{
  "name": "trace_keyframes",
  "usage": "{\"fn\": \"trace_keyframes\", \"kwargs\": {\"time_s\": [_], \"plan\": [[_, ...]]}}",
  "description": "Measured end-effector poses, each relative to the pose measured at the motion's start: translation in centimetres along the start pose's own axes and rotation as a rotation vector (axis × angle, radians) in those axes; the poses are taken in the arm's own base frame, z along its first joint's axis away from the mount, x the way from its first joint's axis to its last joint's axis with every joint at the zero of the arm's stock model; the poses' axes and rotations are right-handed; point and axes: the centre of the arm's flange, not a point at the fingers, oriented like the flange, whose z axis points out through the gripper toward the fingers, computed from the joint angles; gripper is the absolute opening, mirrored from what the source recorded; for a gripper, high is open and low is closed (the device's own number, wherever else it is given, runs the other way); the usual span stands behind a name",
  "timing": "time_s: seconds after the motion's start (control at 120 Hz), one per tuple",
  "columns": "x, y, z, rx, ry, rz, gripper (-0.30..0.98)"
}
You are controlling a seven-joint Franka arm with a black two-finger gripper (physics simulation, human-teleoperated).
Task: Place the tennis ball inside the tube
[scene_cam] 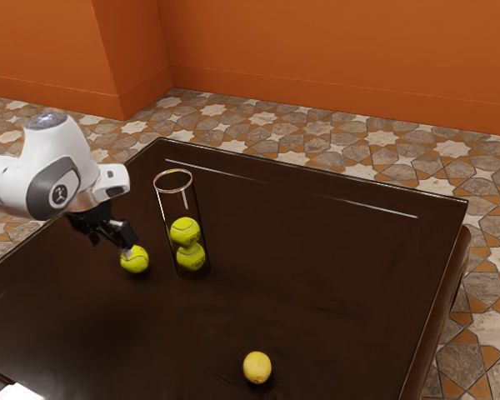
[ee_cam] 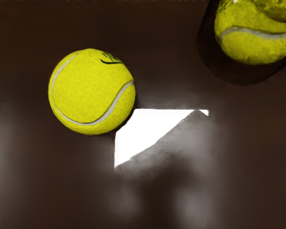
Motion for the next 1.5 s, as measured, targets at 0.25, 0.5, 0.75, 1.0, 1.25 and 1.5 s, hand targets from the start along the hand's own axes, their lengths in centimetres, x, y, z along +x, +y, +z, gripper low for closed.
{"fn": "trace_keyframes", "kwargs": {"time_s": [0.25, 0.5, 0.75, 1.0, 1.25, 1.5], "plan": [[2.8, -2.6, 4.2, -0.017, 0.082, 0.020, 0.69], [4.6, -2.3, 8.1, -0.022, 0.088, 0.082, 0.69], [5.5, -3.9, 10.5, -0.016, 0.078, 0.100, 0.69], [5.7, -4.8, 13.5, -0.020, 0.044, 0.117, 0.64], [6.0, -4.5, 13.5, -0.023, 0.050, 0.139, 0.47], [6.4, -4.6, 9.2, -0.010, 0.106, 0.153, 0.37]]}}
